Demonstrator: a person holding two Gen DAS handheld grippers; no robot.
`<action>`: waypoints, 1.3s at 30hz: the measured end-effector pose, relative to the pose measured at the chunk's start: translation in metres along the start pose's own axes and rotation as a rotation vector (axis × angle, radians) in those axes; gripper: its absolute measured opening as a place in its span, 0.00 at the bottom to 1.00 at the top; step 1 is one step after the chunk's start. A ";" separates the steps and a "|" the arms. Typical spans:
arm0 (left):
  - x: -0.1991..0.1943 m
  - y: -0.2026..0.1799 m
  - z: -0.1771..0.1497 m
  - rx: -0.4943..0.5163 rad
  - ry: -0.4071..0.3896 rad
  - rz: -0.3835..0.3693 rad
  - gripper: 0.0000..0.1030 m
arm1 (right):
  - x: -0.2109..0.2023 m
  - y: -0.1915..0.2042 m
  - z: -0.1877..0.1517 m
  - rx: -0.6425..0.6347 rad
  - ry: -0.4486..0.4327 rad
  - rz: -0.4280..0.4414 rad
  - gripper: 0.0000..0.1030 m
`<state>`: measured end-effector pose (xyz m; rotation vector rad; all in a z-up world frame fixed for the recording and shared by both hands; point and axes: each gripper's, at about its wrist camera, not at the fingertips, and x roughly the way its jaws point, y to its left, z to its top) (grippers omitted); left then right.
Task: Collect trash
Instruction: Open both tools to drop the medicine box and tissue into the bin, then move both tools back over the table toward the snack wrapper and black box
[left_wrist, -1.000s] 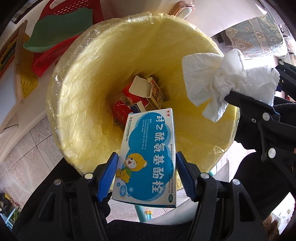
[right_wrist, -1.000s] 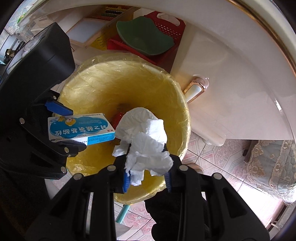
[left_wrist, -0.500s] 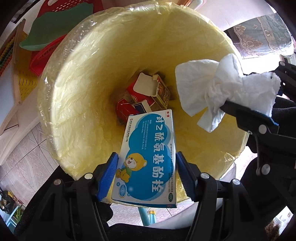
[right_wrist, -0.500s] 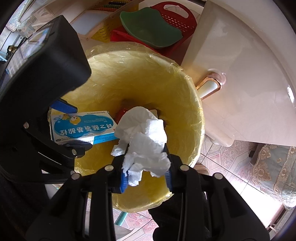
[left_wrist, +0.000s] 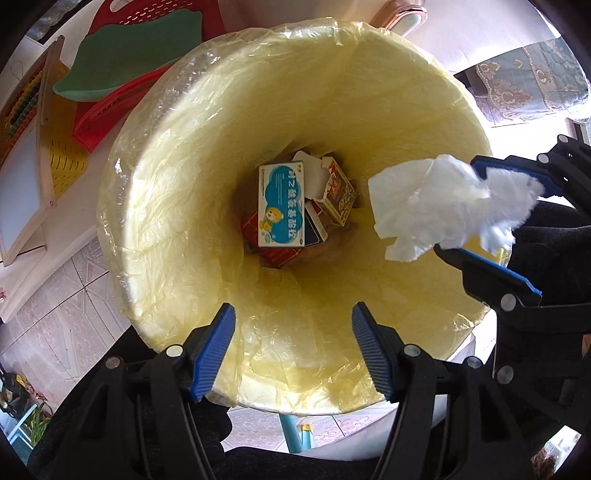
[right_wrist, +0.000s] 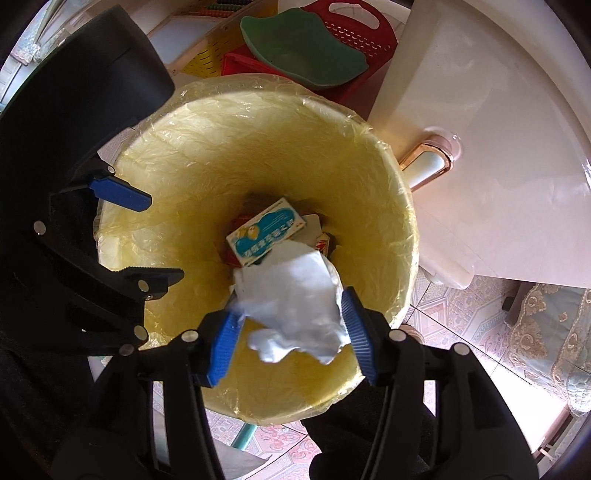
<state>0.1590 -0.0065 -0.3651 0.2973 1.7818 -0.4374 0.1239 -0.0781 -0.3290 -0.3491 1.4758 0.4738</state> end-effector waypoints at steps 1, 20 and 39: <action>0.000 0.000 0.000 0.000 0.000 0.000 0.63 | 0.000 0.000 0.000 0.001 0.000 0.000 0.52; -0.088 -0.012 -0.049 -0.051 -0.059 -0.048 0.66 | -0.112 0.005 -0.018 -0.115 -0.129 0.018 0.60; -0.425 -0.002 -0.047 -0.330 -0.444 0.064 0.89 | -0.382 -0.042 0.050 -0.574 -0.407 0.004 0.90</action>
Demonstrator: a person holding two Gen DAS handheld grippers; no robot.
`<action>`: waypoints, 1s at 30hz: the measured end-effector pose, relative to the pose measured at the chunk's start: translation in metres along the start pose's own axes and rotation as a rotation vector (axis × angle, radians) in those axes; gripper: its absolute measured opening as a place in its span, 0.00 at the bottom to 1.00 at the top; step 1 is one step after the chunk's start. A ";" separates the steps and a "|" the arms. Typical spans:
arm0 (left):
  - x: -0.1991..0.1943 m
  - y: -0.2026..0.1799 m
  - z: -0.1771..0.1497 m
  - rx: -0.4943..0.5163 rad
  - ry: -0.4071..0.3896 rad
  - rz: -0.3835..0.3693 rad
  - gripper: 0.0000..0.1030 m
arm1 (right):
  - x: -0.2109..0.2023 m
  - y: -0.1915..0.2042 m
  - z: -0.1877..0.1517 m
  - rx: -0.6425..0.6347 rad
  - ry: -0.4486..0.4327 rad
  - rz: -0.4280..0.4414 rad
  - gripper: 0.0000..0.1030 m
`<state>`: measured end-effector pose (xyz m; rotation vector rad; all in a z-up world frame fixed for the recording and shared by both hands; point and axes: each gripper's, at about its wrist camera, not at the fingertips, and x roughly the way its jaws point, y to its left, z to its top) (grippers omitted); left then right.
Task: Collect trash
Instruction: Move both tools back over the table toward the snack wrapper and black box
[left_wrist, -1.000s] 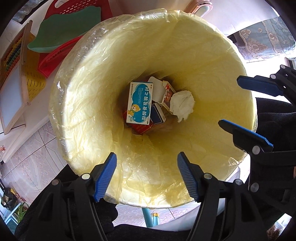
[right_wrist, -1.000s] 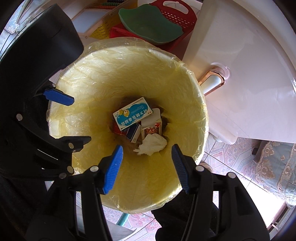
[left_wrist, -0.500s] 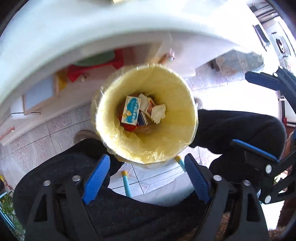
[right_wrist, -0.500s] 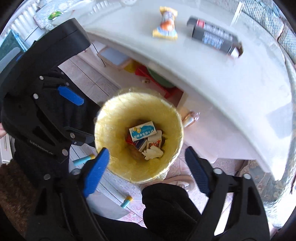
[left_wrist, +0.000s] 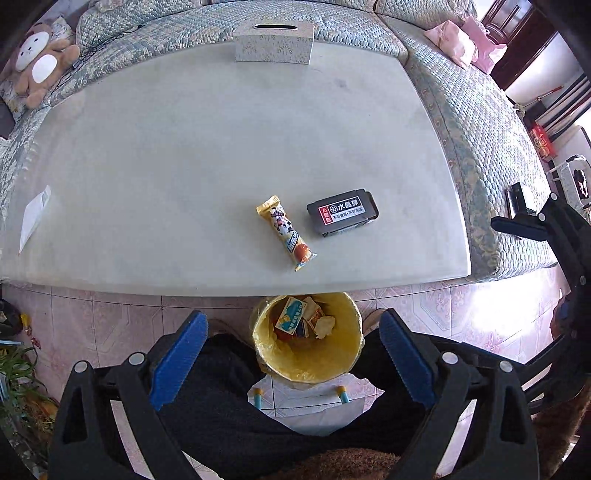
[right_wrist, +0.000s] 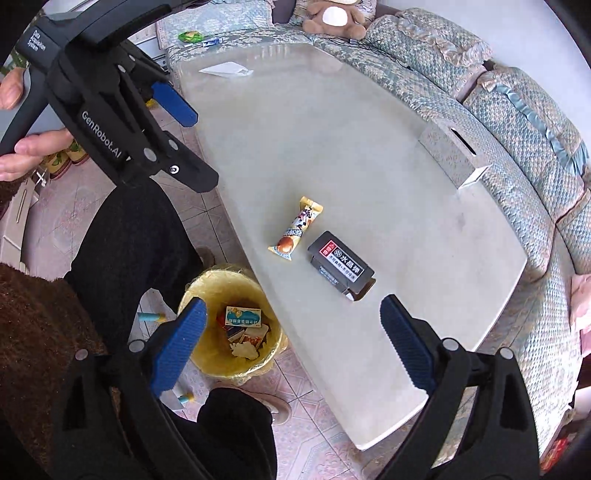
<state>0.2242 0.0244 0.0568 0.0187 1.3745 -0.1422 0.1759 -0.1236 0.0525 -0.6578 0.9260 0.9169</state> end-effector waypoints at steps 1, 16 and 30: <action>-0.002 -0.003 0.005 0.008 -0.008 0.020 0.89 | -0.001 -0.004 0.004 -0.013 -0.004 0.002 0.90; 0.074 0.004 0.070 -0.080 0.087 0.046 0.89 | 0.052 -0.054 0.027 -0.145 0.058 0.061 0.90; 0.161 0.033 0.087 -0.226 0.192 0.010 0.89 | 0.136 -0.057 0.019 -0.211 0.176 0.161 0.90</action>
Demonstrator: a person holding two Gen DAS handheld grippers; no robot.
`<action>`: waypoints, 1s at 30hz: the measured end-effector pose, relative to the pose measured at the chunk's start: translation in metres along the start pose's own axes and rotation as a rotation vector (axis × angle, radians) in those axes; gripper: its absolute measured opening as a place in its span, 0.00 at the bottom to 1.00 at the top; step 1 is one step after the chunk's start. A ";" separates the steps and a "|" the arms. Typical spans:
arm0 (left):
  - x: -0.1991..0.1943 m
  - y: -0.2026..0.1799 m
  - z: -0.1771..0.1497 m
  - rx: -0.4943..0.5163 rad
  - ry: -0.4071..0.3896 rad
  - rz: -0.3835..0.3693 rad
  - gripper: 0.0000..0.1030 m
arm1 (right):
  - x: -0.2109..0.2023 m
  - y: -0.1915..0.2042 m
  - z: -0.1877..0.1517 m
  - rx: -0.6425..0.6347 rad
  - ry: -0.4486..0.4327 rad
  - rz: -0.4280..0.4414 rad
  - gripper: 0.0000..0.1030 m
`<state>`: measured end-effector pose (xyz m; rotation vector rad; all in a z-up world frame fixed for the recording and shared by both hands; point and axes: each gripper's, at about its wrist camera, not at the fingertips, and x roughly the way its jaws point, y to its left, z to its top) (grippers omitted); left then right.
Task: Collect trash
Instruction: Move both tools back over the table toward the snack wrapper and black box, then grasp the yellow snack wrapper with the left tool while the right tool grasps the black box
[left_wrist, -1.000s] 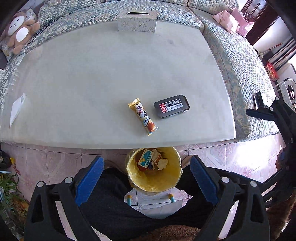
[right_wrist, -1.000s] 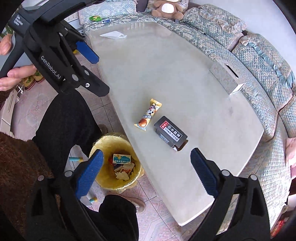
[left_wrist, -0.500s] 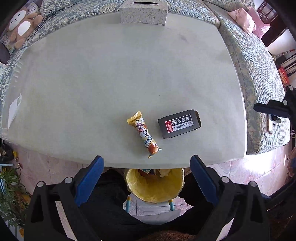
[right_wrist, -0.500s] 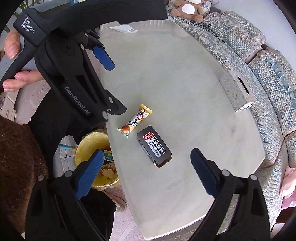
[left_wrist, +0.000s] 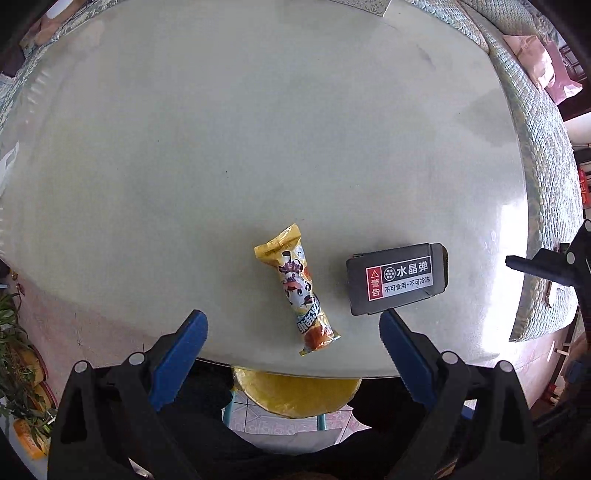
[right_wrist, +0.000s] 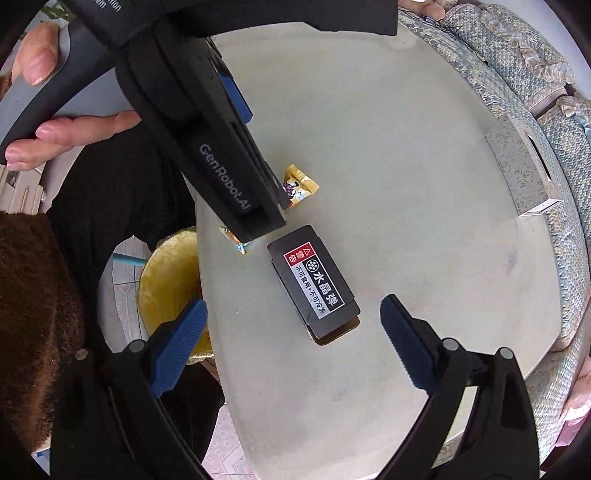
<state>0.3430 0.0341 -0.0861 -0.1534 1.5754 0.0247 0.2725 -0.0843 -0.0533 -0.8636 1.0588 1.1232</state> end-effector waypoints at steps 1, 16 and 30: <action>0.005 0.002 0.001 -0.008 0.004 -0.002 0.89 | 0.005 -0.001 0.001 0.001 0.006 0.005 0.90; 0.062 0.017 0.014 -0.099 0.066 -0.036 0.89 | 0.064 -0.015 -0.001 -0.011 0.074 0.048 0.90; 0.075 0.014 0.017 -0.081 0.064 -0.017 0.70 | 0.087 -0.020 -0.014 0.061 0.099 -0.005 0.59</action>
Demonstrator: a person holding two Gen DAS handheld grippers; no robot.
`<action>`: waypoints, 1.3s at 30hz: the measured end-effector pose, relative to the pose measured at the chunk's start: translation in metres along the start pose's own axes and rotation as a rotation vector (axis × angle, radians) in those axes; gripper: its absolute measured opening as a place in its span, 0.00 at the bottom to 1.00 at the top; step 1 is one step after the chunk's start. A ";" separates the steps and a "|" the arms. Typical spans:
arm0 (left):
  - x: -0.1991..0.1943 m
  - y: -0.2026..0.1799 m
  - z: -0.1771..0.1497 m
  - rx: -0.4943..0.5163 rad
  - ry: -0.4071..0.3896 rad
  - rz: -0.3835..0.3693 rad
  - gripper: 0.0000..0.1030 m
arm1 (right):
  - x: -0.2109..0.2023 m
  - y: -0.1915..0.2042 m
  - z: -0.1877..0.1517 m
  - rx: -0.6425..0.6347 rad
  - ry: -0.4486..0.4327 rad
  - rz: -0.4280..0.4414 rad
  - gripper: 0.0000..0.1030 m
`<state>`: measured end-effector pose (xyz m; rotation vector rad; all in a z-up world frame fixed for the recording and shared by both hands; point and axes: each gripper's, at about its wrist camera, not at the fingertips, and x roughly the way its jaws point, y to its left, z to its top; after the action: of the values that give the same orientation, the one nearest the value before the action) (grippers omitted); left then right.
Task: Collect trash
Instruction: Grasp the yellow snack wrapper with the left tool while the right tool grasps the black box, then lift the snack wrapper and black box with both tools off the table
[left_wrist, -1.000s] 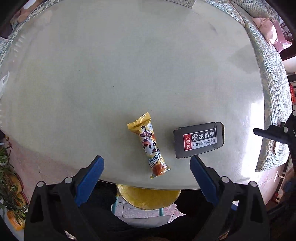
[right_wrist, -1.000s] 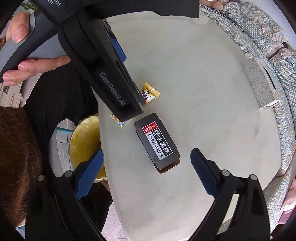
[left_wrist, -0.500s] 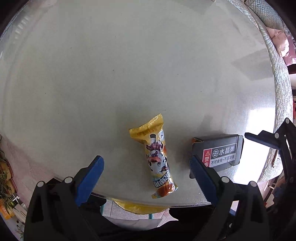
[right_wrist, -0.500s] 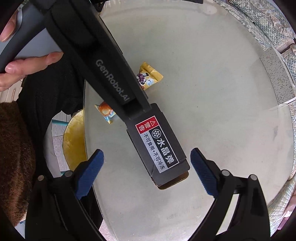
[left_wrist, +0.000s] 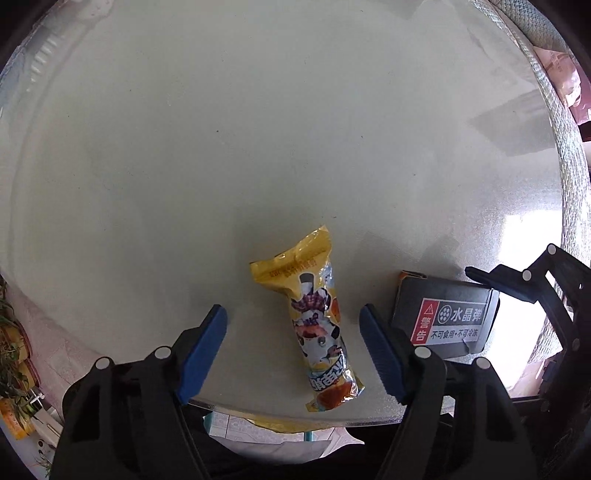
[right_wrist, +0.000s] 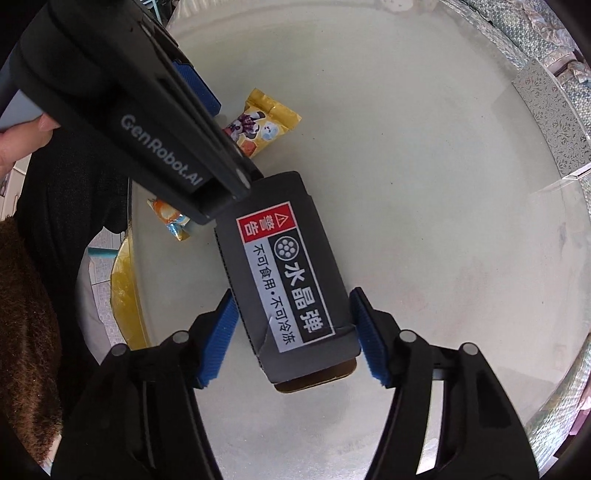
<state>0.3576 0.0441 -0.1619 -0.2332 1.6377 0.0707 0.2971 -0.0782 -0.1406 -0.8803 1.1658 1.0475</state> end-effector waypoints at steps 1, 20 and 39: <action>-0.001 0.000 0.000 -0.011 -0.002 -0.009 0.70 | 0.000 0.000 -0.001 0.010 -0.009 0.000 0.59; -0.006 0.000 -0.017 0.063 -0.044 -0.036 0.20 | -0.008 0.005 -0.021 0.463 -0.055 -0.141 0.52; -0.030 -0.001 -0.066 0.224 -0.159 0.012 0.18 | -0.050 -0.018 -0.050 0.802 -0.072 -0.189 0.51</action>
<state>0.2950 0.0341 -0.1261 -0.0449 1.4749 -0.0830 0.2971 -0.1399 -0.1014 -0.3008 1.2654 0.3807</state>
